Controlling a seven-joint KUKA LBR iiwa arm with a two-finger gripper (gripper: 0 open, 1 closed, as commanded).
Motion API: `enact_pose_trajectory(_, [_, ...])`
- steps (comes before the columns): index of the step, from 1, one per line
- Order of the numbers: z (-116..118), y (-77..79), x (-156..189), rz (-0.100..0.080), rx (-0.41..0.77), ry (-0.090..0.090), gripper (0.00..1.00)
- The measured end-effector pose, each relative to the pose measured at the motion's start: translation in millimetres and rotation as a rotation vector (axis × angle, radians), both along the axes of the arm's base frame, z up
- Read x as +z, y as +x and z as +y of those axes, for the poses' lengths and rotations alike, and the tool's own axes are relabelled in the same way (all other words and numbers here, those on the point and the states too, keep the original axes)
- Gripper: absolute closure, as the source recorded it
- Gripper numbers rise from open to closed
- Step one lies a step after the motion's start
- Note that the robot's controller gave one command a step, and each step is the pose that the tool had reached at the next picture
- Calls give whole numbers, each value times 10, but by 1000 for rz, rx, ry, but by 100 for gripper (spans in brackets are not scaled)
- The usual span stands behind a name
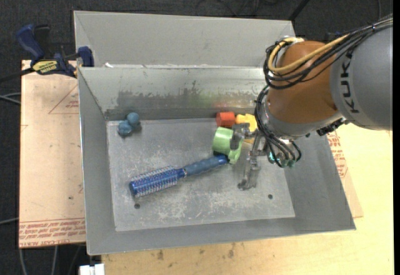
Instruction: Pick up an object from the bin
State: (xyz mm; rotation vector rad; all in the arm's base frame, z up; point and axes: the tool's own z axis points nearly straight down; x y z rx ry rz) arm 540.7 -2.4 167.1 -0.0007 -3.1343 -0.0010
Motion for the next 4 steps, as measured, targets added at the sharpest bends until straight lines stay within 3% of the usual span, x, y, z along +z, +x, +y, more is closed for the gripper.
enact_pose_trajectory(1, [327,698,-944,-7,319,3,0])
enact_pose_trajectory(2, [526,493,-971,-8,432,3,0])
enact_pose_trajectory(3, [518,501,-963,-10,430,2,100])
enact_pose_trajectory(4, [407,661,441,-20,461,0,100])
